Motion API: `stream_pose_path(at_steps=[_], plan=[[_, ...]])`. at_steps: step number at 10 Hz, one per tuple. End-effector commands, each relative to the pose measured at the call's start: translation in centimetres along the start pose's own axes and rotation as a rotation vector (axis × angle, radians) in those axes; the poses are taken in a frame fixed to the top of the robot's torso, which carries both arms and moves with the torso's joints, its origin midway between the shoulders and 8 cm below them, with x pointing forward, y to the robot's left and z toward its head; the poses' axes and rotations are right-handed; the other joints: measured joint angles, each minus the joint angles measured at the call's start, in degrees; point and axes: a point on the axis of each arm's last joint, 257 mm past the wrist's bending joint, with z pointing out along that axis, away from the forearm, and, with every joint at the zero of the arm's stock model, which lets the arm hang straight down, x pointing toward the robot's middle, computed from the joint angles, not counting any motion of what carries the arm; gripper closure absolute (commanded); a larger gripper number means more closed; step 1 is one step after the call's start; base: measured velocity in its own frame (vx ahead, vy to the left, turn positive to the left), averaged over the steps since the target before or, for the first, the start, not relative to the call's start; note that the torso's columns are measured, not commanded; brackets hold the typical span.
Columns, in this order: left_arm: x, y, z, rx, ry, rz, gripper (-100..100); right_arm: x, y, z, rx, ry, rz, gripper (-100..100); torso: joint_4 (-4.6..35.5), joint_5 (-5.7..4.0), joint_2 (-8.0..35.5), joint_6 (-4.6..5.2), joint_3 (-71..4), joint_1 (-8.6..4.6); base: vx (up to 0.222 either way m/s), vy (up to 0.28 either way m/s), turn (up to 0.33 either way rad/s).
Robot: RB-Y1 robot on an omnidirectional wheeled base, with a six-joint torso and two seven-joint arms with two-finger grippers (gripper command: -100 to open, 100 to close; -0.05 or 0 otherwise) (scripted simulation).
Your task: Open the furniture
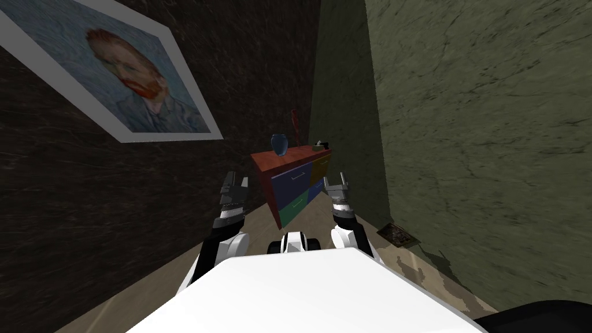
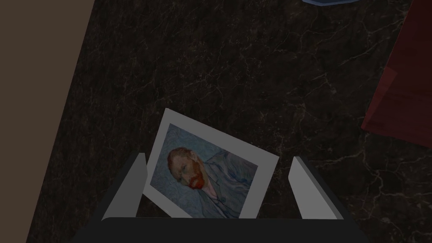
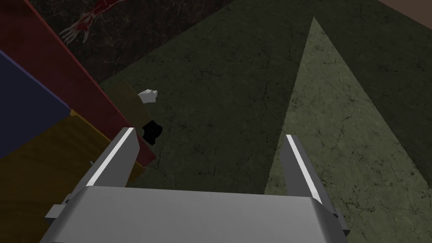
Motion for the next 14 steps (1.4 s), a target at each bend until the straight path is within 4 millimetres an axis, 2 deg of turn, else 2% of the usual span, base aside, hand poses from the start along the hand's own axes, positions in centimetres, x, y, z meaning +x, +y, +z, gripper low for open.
stream_pose_path(at_steps=[1,4,14], plan=[[0.0,0.0,0.0,0.0,0.0,0.0,0,0.4,-0.7,0.2,0.005,0.002,0.129,-100,0.0,0.0,0.02,0.01,0.01,0.01,0.014,-0.012,0.064],[0.0,0.0,0.0,0.0,0.0,0.0,0,0.8,-1.2,0.3,0.009,0.002,0.227,-100,0.0,0.0,0.0,0.0,0.0,-0.01,0.015,-0.013,0.034],[0.0,0.0,0.0,0.0,0.0,0.0,0,2.7,-4.3,0.8,0.048,-0.008,0.729,-100,0.0,0.0,-0.01,-0.01,-0.01,-0.02,0.017,-0.017,0.046]])
